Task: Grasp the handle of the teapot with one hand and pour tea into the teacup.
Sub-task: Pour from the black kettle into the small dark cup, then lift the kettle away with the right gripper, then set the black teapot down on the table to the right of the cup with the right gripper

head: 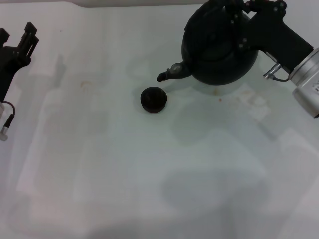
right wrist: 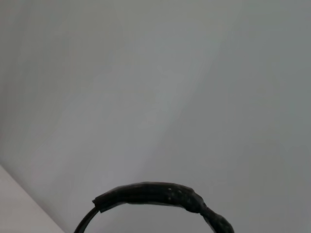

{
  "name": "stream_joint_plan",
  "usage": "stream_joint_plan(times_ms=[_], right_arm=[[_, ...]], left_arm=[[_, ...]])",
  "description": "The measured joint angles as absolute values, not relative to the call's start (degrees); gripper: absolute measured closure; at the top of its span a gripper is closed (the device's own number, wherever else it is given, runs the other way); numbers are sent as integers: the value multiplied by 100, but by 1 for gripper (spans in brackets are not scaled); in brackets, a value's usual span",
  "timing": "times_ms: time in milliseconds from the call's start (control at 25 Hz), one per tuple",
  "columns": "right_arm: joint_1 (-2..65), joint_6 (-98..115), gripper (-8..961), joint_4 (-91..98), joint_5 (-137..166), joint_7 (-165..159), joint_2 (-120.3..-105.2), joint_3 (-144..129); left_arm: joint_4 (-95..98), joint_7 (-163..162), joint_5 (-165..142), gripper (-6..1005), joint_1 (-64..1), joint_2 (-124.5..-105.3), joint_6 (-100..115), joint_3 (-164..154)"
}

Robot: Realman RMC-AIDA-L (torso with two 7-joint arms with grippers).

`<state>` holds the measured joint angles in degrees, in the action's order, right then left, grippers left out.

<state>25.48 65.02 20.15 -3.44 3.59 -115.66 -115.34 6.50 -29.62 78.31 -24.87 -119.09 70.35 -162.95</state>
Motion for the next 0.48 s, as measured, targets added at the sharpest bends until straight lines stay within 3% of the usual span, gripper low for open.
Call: stream_joint_plan(times_ms=[480], right_arm=[[2539,6215,831,1995,-647,-1454,-11566,-11513]], left_arm=[[651,-2962,7831,224,-2487,-11915,7030,-16295]])
